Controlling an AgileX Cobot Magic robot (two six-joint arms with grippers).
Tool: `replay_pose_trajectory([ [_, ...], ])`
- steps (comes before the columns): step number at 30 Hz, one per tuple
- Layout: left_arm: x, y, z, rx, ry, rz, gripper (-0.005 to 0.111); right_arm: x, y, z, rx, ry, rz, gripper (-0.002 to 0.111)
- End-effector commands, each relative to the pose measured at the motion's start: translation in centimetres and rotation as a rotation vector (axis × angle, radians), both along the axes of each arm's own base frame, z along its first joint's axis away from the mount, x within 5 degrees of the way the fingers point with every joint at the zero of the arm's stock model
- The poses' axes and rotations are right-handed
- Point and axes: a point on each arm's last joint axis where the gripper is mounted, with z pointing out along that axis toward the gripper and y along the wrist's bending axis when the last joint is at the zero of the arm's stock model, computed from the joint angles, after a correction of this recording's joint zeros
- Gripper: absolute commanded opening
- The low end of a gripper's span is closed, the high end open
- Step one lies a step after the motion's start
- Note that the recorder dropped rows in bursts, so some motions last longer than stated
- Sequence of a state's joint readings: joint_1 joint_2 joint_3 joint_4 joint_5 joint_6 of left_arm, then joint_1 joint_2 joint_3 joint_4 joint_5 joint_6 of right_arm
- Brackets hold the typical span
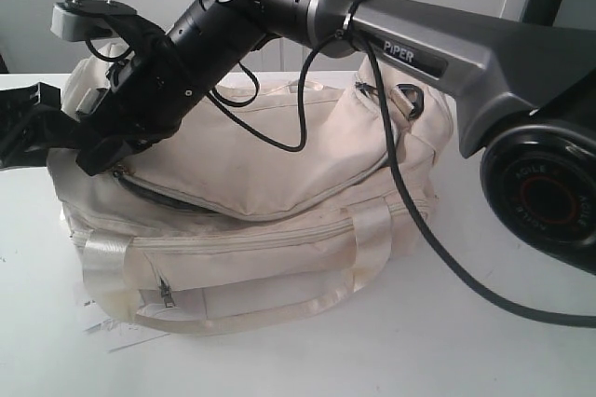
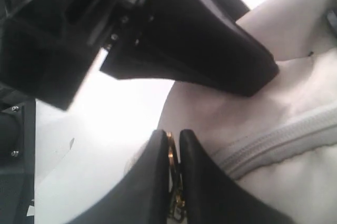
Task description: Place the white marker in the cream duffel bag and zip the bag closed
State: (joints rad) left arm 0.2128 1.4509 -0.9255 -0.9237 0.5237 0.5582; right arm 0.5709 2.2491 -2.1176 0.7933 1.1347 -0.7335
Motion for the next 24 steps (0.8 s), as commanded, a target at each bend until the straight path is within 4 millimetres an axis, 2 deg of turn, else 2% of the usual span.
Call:
replay_pose_trajectory([
  [1,0.01,-0.25,0.11,-0.005,-0.029,-0.011,0.021,-0.50,0.05,0.73,-0.002,-0.004,0.018,0.000],
  [3,0.01,-0.25,0.11,0.007,-0.037,-0.024,0.000,-0.50,0.05,0.73,-0.002,-0.007,0.021,0.000],
  [24,0.21,0.02,0.13,0.042,-0.063,-0.012,0.000,-0.97,-0.29,0.40,-0.051,0.018,0.069,0.000],
])
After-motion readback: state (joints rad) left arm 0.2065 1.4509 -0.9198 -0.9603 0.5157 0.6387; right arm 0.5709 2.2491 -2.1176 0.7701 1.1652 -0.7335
